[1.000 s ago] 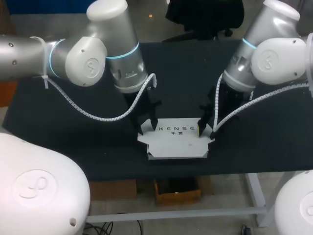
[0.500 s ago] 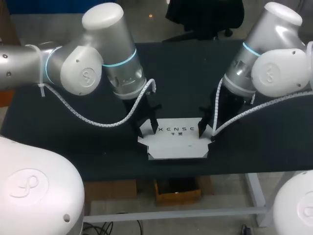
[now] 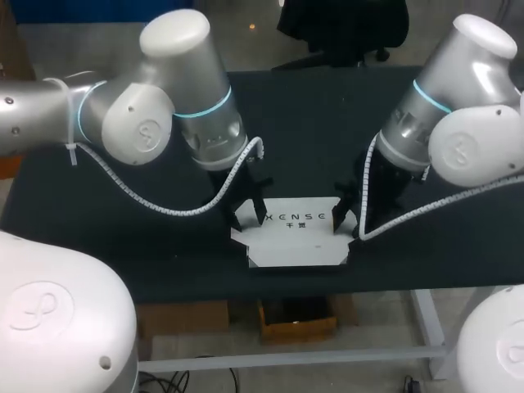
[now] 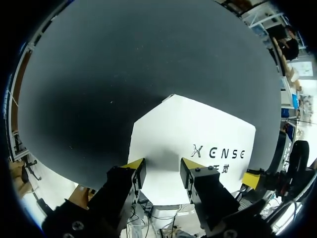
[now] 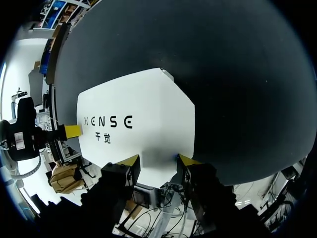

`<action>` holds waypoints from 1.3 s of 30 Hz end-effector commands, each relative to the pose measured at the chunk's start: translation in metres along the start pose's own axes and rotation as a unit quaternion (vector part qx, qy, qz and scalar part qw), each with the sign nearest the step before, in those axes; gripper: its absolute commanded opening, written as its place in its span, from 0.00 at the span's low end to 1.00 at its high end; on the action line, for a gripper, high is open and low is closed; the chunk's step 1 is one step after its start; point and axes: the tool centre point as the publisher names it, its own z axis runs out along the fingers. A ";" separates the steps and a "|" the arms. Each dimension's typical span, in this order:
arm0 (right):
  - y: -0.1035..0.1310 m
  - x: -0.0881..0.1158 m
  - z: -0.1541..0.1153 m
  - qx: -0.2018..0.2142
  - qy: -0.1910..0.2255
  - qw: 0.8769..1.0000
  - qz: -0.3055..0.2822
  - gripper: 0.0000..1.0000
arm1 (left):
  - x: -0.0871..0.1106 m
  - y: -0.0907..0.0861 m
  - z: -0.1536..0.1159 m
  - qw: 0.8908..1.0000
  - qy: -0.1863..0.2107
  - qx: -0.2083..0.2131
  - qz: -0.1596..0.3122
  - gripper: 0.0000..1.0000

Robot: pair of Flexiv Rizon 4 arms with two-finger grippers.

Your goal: Assemble the packaging by folding the flat box into shape, placing the metal phone stand inside, and closing the box properly

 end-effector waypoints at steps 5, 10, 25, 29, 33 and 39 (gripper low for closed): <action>0.001 -0.001 -0.002 -0.005 0.003 1.000 -0.003 0.46 | -0.003 -0.001 0.005 0.999 0.019 0.004 0.032 0.45; 0.003 -0.003 -0.001 -0.007 0.007 1.000 -0.004 0.45 | -0.006 0.001 0.005 0.999 0.023 0.010 0.038 0.45; 0.007 -0.002 0.004 -0.008 0.016 1.000 -0.014 0.45 | -0.006 0.002 0.007 0.998 0.037 0.009 0.058 0.46; 0.008 -0.002 0.004 -0.012 0.017 1.000 -0.017 0.45 | -0.005 0.003 0.007 0.997 0.038 0.009 0.061 0.45; 0.008 -0.003 0.005 -0.020 0.018 0.999 -0.019 0.45 | -0.005 0.003 0.008 0.997 0.040 0.008 0.064 0.45; 0.010 -0.005 0.007 -0.025 0.026 0.999 -0.026 0.47 | -0.002 0.001 0.009 0.997 0.040 0.001 0.059 0.44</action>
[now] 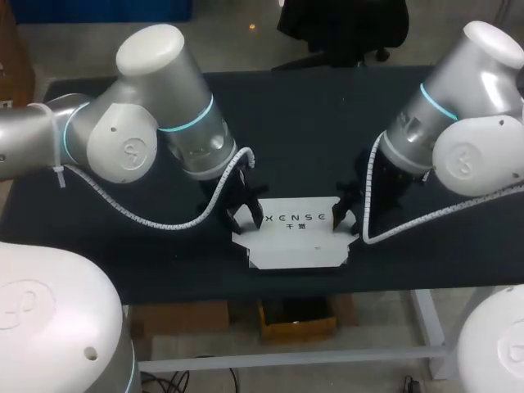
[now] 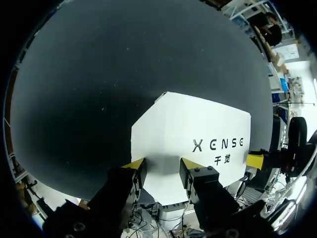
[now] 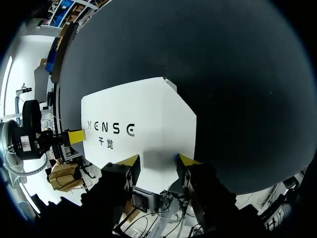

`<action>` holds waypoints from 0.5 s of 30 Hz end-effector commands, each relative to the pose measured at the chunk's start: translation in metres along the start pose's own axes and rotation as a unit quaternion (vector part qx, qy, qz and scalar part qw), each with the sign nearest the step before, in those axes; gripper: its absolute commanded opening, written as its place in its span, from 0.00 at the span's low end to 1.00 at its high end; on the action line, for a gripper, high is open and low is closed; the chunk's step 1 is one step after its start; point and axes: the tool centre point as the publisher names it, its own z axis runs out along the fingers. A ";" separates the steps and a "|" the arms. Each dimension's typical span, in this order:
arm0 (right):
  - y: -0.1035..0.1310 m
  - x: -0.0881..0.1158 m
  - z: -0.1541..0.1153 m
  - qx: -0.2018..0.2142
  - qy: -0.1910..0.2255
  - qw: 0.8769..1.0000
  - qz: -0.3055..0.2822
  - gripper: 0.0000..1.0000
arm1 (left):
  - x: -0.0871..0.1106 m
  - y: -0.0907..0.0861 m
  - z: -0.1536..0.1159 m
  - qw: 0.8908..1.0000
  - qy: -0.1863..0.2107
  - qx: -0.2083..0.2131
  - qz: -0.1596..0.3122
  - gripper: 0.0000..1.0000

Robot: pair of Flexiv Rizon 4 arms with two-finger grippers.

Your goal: Assemble the packaging by folding the flat box into shape, placing the metal phone stand inside, and closing the box properly

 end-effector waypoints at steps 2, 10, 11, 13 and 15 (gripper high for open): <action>0.000 -0.004 0.003 -0.001 0.009 1.000 0.000 0.48 | 0.003 -0.003 0.004 1.000 -0.002 -0.007 -0.008 0.44; 0.001 -0.003 0.002 0.000 0.010 1.000 0.000 0.49 | 0.003 -0.003 0.004 1.000 -0.002 -0.007 -0.008 0.43; 0.001 -0.003 0.002 0.000 0.010 1.000 0.000 0.48 | 0.003 -0.003 0.004 1.000 -0.002 -0.007 -0.008 0.42; 0.001 -0.003 0.002 0.000 0.010 1.000 0.000 0.49 | 0.003 -0.003 0.004 1.000 -0.002 -0.007 -0.008 0.43; 0.001 -0.003 0.002 0.000 0.010 1.000 0.000 0.48 | 0.003 -0.003 0.004 1.000 -0.002 -0.007 -0.008 0.43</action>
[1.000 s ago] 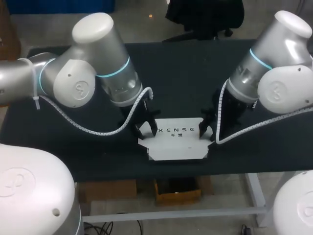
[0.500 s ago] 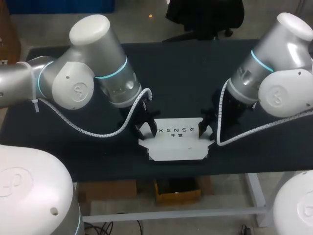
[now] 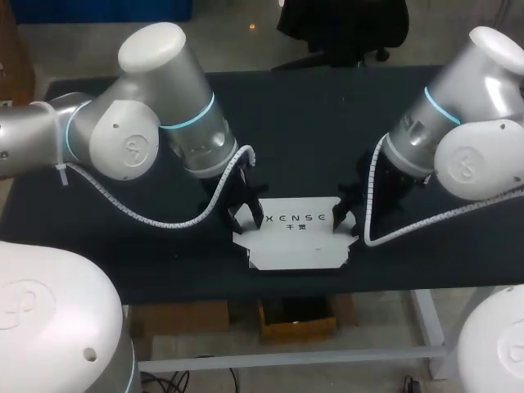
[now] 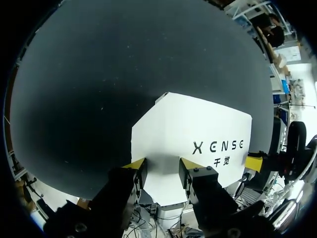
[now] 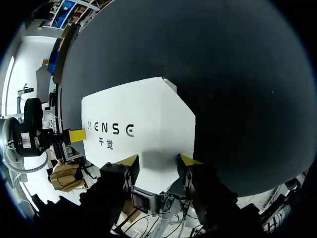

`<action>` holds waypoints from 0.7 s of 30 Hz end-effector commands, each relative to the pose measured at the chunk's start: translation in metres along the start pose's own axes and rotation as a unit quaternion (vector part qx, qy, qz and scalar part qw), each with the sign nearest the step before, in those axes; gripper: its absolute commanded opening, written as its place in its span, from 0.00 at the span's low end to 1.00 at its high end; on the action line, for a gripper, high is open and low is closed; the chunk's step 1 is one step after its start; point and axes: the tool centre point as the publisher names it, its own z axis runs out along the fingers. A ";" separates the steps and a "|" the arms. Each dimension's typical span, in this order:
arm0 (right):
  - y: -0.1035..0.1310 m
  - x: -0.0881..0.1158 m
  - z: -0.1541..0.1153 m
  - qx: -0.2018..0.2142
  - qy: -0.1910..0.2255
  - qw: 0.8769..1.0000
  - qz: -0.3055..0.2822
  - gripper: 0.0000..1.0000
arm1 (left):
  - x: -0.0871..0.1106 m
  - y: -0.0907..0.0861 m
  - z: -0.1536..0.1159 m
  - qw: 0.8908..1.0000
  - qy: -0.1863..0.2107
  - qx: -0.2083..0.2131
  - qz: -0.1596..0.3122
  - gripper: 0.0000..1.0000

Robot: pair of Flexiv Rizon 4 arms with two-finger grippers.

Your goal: Assemble the packaging by folding the flat box into shape, placing the metal phone stand inside, and closing the box properly

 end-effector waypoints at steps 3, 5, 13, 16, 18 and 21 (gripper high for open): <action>0.001 -0.001 0.000 0.004 0.002 1.000 0.000 0.48 | 0.002 -0.001 0.002 1.000 -0.002 0.000 0.000 0.43; 0.001 -0.001 0.000 0.004 0.002 1.000 0.000 0.48 | 0.002 -0.001 0.002 1.000 -0.002 0.000 0.000 0.43; 0.001 -0.001 0.000 0.004 0.002 1.000 0.000 0.44 | 0.002 -0.001 0.002 1.000 -0.002 0.000 0.000 0.44; 0.001 -0.001 0.000 0.004 0.002 1.000 0.000 0.46 | 0.002 -0.001 0.002 1.000 -0.002 0.000 0.000 0.42; 0.001 -0.001 0.000 0.004 0.002 1.000 0.000 0.47 | 0.002 -0.001 0.002 1.000 -0.002 0.000 0.000 0.40; 0.001 -0.001 0.000 0.004 0.002 1.000 0.000 0.48 | 0.002 -0.001 0.002 1.000 -0.002 0.000 0.000 0.40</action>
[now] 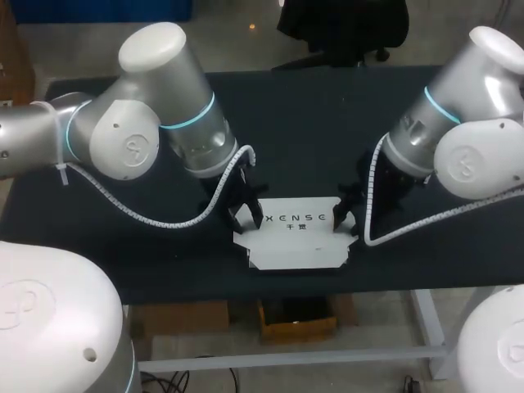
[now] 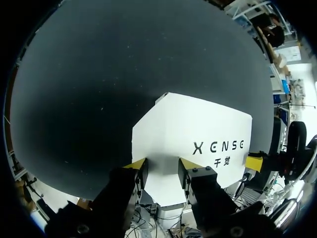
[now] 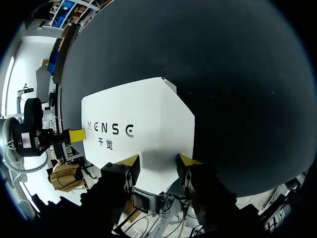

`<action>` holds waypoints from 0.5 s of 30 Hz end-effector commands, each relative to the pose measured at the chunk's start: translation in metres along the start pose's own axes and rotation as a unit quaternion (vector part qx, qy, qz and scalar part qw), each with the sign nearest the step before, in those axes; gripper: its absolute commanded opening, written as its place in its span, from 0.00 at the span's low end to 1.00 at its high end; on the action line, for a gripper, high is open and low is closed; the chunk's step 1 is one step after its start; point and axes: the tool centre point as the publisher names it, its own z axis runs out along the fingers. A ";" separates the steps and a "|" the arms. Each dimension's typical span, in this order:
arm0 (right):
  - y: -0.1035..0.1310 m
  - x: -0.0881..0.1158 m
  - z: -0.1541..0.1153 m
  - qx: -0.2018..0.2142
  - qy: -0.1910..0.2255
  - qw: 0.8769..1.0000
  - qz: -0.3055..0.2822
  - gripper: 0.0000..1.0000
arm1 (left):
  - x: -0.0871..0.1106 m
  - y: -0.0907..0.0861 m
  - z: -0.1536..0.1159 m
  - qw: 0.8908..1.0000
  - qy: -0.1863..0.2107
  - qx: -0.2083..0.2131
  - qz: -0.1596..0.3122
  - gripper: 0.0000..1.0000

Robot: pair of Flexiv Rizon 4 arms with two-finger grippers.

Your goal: Assemble the packaging by folding the flat box into shape, placing the metal phone stand inside, and closing the box properly

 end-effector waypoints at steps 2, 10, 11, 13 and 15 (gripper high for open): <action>0.001 0.000 0.000 0.003 0.002 1.000 -0.001 0.48 | 0.002 0.000 0.002 1.000 -0.001 0.000 0.000 0.39; 0.003 -0.001 0.003 0.002 0.007 1.000 -0.003 0.45 | 0.001 0.001 0.004 1.000 -0.001 0.002 0.000 0.44; 0.003 -0.001 0.003 0.002 0.008 1.000 -0.004 0.45 | 0.001 0.001 0.004 1.000 0.000 0.003 0.000 0.45; 0.003 -0.002 0.003 -0.001 0.009 1.000 -0.006 0.45 | 0.001 0.002 0.004 1.000 0.001 0.004 0.001 0.45; 0.001 -0.002 0.004 -0.006 0.011 1.000 -0.008 0.45 | 0.001 0.003 0.004 1.000 0.004 0.006 0.005 0.45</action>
